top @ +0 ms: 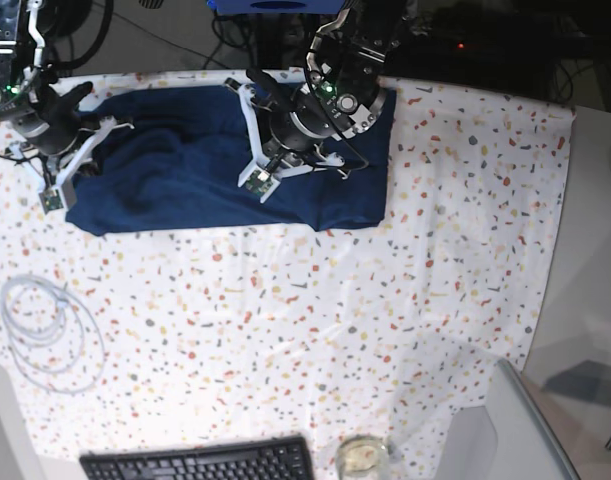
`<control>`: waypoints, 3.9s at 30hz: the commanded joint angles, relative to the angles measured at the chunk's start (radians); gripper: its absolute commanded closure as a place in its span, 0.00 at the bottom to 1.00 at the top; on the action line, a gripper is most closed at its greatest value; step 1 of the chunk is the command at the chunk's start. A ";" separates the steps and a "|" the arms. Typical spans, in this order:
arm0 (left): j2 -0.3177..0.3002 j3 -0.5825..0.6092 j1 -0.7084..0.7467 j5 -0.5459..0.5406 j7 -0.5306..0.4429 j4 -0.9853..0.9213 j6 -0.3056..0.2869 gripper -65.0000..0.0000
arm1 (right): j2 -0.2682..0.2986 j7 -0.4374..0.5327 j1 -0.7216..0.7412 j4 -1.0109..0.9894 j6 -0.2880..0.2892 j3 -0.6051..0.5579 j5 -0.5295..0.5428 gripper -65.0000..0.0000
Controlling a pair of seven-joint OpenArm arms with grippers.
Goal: Layout the t-shirt on the table in an organized manner, then fold the t-shirt properly
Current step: 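Lay the held end onto the strip middle with the left gripper, then release the fabric and move the left gripper back to the folded edge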
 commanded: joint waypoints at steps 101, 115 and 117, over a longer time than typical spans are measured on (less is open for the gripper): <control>0.000 -0.060 -0.230 -0.234 0.075 -0.192 0.301 1.00 | 0.013 -0.065 0.089 0.014 0.004 0.006 0.002 1.00; 0.046 -0.006 -0.469 -0.507 -0.046 -0.439 0.301 1.00 | 0.013 -0.066 0.089 0.014 0.004 0.006 0.002 1.00; 0.038 -0.005 -0.443 -0.535 -0.045 -0.373 0.301 1.00 | 0.013 -0.066 0.088 0.015 0.004 0.006 0.002 1.00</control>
